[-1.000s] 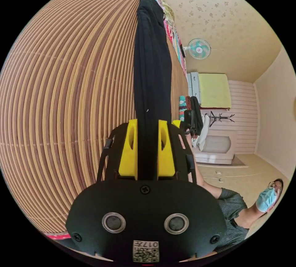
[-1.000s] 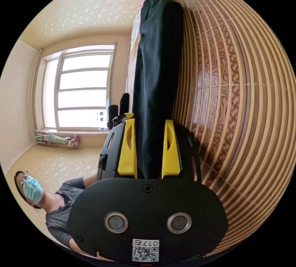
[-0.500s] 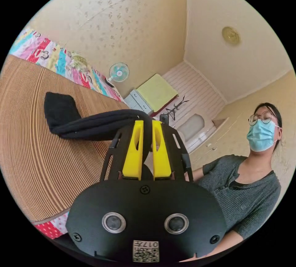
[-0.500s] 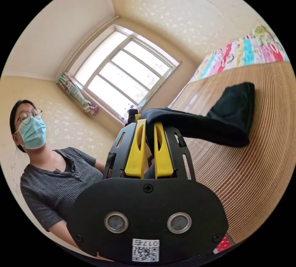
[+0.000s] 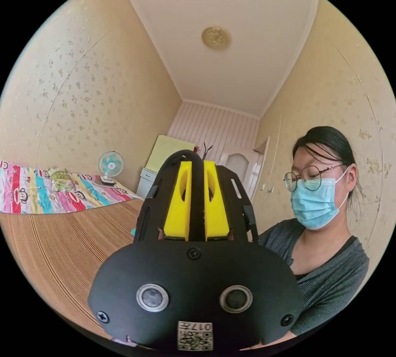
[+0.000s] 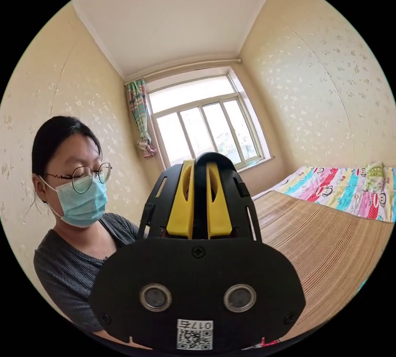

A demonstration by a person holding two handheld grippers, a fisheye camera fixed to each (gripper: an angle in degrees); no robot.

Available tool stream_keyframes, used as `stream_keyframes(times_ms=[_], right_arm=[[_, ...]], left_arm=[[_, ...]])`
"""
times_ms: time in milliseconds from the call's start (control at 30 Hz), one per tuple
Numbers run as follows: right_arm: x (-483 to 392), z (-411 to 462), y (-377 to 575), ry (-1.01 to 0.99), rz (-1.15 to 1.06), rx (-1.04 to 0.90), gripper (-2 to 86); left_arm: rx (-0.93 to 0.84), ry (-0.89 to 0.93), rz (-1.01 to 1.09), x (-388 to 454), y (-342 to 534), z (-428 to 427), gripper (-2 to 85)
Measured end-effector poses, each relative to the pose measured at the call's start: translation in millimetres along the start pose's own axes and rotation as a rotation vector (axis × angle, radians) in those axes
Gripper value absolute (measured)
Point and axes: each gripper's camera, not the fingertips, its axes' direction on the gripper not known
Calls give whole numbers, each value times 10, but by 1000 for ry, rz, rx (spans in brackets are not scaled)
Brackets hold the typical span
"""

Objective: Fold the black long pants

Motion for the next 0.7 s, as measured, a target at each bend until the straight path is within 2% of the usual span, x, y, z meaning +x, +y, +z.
stream_keyframes(times_ms=[167,233,300,367,500,533,600,700], right_arm=[[394,274,-40,301,28,-83,4],[889,548,42,493,82,-122,4],[1347,736,74,565,137,-154,5],[1782,868,126,581,192,-175,6],[2457,1091,656,575,316,-316,8],[2473,1117,938,569,318,-351,9],[2385,1065,1455,533,330,-364,13],[2223,821,2417,372,446,-344,22]], left_arm=[[-85,-157,-255,-872,-42,321,51],[-127,-230,-343,-1348,-36,486,51],[-130,-308,-402,-1846,30,612,51],[-174,-376,-374,-2079,116,701,51],[-414,-507,-340,-2343,795,871,51],[-430,-489,-332,-2339,947,861,51],[-461,-342,-378,-2267,1619,728,51],[-517,-207,-475,-2005,2563,576,52]])
